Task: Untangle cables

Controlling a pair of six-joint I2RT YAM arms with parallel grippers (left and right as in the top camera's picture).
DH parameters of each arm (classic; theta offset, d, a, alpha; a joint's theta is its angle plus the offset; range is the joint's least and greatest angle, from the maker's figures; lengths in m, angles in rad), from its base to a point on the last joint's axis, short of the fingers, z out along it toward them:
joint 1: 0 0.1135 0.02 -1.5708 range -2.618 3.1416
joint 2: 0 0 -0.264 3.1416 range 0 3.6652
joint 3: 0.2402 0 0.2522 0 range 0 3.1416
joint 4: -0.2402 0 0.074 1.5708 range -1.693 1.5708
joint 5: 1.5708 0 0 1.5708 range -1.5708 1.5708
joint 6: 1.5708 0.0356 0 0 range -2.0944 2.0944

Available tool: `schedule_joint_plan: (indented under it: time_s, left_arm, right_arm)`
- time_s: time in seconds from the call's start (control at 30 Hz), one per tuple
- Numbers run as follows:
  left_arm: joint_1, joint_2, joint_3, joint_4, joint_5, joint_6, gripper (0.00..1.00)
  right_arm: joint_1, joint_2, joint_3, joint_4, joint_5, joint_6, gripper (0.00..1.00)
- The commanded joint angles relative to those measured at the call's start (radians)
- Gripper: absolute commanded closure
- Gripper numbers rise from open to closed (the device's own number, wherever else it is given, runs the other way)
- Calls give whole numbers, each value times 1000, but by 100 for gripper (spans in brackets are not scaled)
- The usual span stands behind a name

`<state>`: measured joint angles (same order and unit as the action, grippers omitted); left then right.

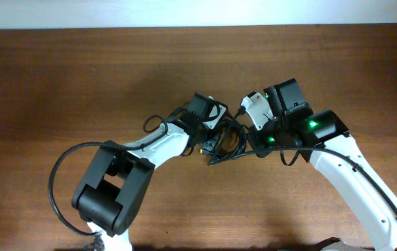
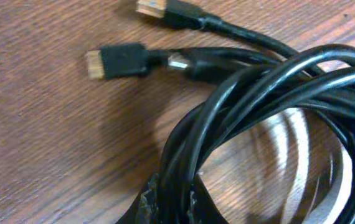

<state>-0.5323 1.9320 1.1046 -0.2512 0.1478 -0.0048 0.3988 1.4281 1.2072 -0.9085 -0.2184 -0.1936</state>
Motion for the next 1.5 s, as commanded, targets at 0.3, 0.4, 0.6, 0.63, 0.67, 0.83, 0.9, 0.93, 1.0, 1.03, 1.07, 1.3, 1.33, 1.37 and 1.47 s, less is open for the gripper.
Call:
schedule_joint_plan:
  time_s: [0.3, 0.4, 0.6, 0.63, 0.67, 0.83, 0.9, 0.93, 1.0, 1.03, 1.07, 1.3, 1.33, 1.37, 1.47]
  left_arm:
    - [251, -273, 37, -267, -67, -126, 100]
    - [251, -274, 37, -275, -67, -125, 100]
    - [238, -274, 37, -277, -14, 1, 100]
    - [224, -274, 37, -274, 50, 77, 100]
    - [209, -274, 37, -273, 131, 166, 100]
    - [188, -274, 37, -286, 473, 462, 100]
    - [188, -274, 37, -316, 595, 575, 100]
    - [188, -274, 37, -325, 623, 603, 100]
    - [188, -274, 37, -348, 681, 673, 100]
    - [188, -274, 37, -353, 687, 684, 100]
    - [188, -274, 37, -354, 687, 684, 100]
    - [188, -274, 37, -375, 781, 741, 100]
    - [188, -278, 37, -376, 781, 741, 100]
    - [188, -280, 37, -380, 781, 748, 100]
    - [188, -294, 37, -398, 781, 771, 100]
  right_arm:
    - [0, 2, 8, -105, 385, 248, 85]
    - [0, 2, 8, -89, 218, 247, 21]
    - [0, 2, 9, -8, 157, 255, 1]
    - [0, 2, 8, -3, 150, 255, 1]
    - [0, 2, 8, 1, 149, 255, 1]
    - [0, 2, 8, 35, 79, 253, 1]
    - [0, 2, 8, 65, 32, 250, 1]
    - [0, 3, 8, 68, 28, 250, 1]
    - [0, 5, 8, 77, -21, 214, 1]
    - [0, 5, 8, 80, -40, 200, 1]
    - [0, 5, 8, 79, -40, 198, 1]
    - [0, 34, 8, 79, -33, 183, 1]
    - [0, 44, 8, 79, -33, 182, 0]
    - [-1, 50, 8, 80, -31, 182, 0]
    - [-2, 51, 8, 79, 0, 183, 3]
